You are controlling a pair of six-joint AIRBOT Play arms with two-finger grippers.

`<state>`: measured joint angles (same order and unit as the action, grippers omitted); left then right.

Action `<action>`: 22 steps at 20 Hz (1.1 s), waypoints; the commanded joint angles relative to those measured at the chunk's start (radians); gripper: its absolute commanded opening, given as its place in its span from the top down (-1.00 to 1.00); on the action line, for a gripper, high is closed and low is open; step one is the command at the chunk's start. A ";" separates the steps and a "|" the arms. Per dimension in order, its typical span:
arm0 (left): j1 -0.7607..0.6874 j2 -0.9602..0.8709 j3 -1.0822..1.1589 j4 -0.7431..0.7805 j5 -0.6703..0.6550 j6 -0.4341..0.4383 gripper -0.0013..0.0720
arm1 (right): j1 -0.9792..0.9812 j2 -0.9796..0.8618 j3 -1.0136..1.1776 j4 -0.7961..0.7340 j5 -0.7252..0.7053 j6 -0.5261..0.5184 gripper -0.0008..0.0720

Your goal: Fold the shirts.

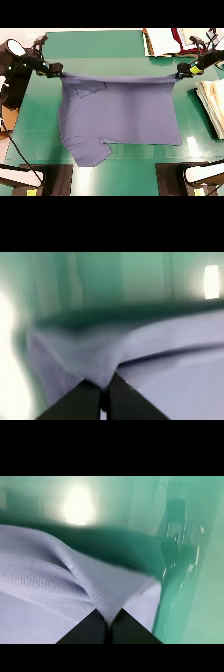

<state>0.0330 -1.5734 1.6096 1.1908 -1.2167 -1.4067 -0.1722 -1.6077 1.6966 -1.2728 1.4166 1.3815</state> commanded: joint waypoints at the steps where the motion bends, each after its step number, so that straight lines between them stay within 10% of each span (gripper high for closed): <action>1: 0.010 -0.007 -0.077 0.000 -0.104 0.033 0.90 | -0.019 0.039 -0.101 -0.008 0.000 -0.014 0.94; 9: -0.004 -0.007 -0.296 -0.008 -0.076 0.019 0.84 | -0.016 0.130 -0.386 -0.009 -0.109 -0.012 0.89; 10: -0.004 -0.004 -0.294 -0.009 -0.076 0.016 0.04 | -0.016 0.132 -0.387 -0.009 -0.108 -0.012 0.40; 11: -0.004 0.005 -0.293 -0.010 -0.077 -0.003 -0.31 | -0.016 0.137 -0.385 -0.010 -0.107 -0.006 -0.01; 22: -0.004 0.644 -0.923 0.057 -0.127 -0.114 -0.21 | -0.016 0.455 -0.386 -0.002 -0.041 0.000 -0.03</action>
<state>0.0284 -1.1000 0.9134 1.2388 -1.3369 -1.4712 -0.1894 -1.2232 1.3117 -1.2766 1.3769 1.3808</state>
